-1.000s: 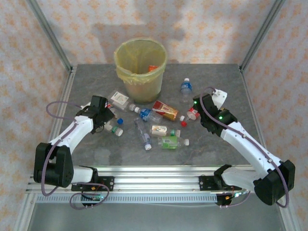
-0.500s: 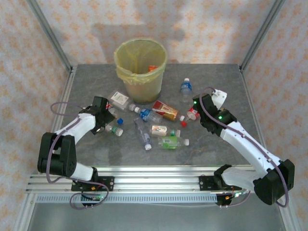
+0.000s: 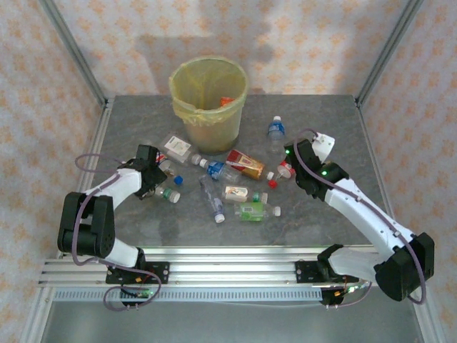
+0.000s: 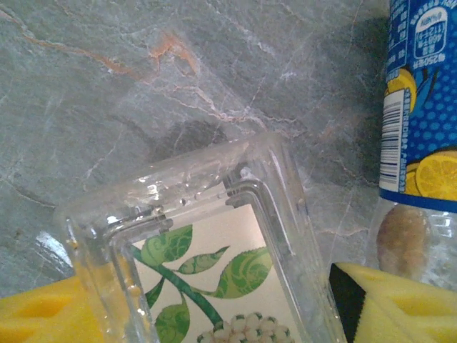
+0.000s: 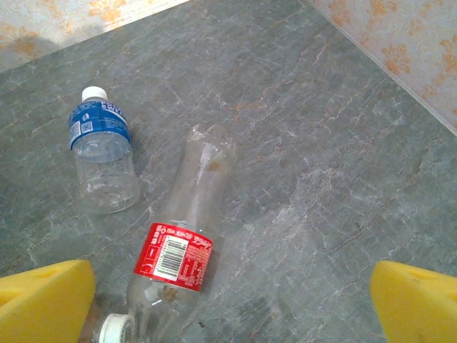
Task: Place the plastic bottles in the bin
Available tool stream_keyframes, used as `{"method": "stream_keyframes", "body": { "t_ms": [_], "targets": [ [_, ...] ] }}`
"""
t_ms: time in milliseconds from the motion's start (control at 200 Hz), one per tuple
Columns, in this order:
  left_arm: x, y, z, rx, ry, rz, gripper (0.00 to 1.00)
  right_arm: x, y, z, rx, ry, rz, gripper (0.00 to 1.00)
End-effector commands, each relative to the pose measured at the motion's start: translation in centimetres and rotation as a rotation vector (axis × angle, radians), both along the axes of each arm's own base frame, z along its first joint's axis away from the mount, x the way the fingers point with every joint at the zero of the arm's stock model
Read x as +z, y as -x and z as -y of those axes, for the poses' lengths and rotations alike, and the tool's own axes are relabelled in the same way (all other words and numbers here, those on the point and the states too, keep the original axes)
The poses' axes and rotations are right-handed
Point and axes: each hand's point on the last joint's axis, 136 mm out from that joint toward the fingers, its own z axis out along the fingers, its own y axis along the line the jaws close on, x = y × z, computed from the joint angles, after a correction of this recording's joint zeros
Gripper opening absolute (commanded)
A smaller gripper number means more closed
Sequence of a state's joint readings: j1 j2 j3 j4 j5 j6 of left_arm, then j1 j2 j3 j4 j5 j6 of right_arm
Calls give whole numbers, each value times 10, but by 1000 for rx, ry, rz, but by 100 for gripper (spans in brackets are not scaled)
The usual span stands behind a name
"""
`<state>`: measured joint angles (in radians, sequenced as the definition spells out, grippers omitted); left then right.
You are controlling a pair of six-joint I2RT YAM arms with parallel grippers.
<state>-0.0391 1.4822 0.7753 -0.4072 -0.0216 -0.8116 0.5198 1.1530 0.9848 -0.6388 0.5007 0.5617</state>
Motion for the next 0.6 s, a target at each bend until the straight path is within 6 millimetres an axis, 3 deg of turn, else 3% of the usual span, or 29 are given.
{"method": "stream_keyframes", "body": {
  "t_ms": [0, 200, 420, 596],
  "targets": [
    [-22, 16, -4, 19, -4, -67, 72, -4, 2, 5, -19, 12, -19, 99],
    [-35, 18, -5, 32, -2, -100, 73, -2, 0, 3, -14, 12, -19, 99],
    [-36, 14, -8, 35, -12, -105, 74, -2, 1, 4, -13, 14, -24, 99],
    [-36, 10, -7, 35, -4, -98, 53, -2, 1, 4, -14, 14, -25, 99]
  ]
}}
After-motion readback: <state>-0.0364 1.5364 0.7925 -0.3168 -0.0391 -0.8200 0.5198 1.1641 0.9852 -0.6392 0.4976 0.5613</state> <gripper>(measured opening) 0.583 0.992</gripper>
